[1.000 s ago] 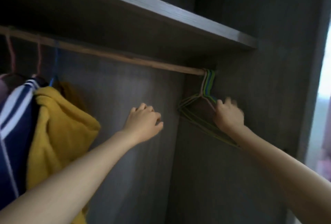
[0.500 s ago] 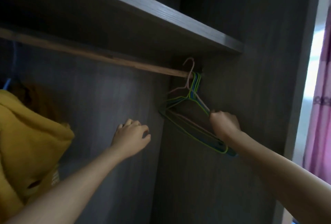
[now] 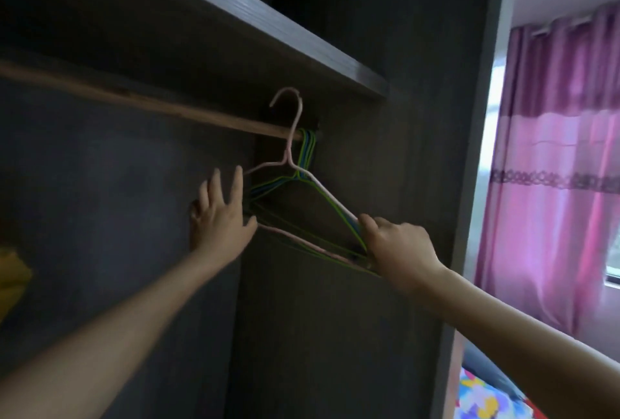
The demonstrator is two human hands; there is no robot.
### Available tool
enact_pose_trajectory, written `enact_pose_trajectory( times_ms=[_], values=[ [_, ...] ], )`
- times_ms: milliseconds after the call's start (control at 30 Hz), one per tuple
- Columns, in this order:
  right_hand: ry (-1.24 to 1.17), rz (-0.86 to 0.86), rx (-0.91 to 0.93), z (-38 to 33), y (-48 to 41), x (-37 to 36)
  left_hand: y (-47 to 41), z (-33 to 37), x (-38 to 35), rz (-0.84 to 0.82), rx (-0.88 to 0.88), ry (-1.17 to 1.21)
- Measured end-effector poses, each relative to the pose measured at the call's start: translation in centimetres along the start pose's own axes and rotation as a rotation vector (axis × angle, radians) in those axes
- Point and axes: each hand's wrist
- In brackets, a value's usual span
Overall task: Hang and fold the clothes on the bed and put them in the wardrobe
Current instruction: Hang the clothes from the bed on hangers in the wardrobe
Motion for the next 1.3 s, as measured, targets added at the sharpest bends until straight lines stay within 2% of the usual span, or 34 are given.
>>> enact_pose_trajectory(
  times_ms=[67,233,300,467,667,800,967,1033,1100,1233,1300],
  values=[
    [0.049,-0.005,0.047,-0.3,1.5,1.0,0.6,0.5,-0.4,0.035,-0.007,0.047],
    [0.239,0.232,0.227,-0.3,5.3,3.0,1.7,0.6,-0.3,0.053,0.040,0.224],
    [0.244,0.198,0.216,-0.2,8.2,2.5,2.8,1.2,-0.8,0.038,0.029,0.375],
    [0.209,-0.023,0.140,1.1,18.2,1.6,11.6,4.0,-3.7,-0.082,-0.384,0.669],
    [0.219,-0.160,-0.056,2.2,30.8,3.3,22.5,9.4,-4.1,-0.195,-0.715,0.892],
    [0.207,-0.288,-0.306,2.2,38.2,4.5,27.4,13.8,-2.5,-0.179,-0.939,0.937],
    [0.137,-0.250,-0.548,3.1,45.5,7.5,34.0,21.9,0.0,-0.180,-1.059,1.027],
    [0.027,-0.210,-0.713,3.5,48.4,8.6,37.1,25.4,0.7,-0.241,-1.087,1.091],
    [-0.135,-0.241,-0.863,3.8,52.7,10.0,42.3,29.6,1.4,-0.330,-1.145,1.182],
    [-0.583,-0.054,-1.112,3.9,59.8,12.5,53.1,35.6,3.0,-0.513,-1.270,1.280],
    [-0.670,0.019,-1.217,4.3,63.3,13.8,58.0,38.0,3.8,-0.614,-1.245,1.345]
  ],
)
Point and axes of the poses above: each hand's wrist, its own y-axis away from the middle knuckle, its own x-axis out of the back of the hand, z = x × y, and after that the axes turned 13 degrees about x, right-handed
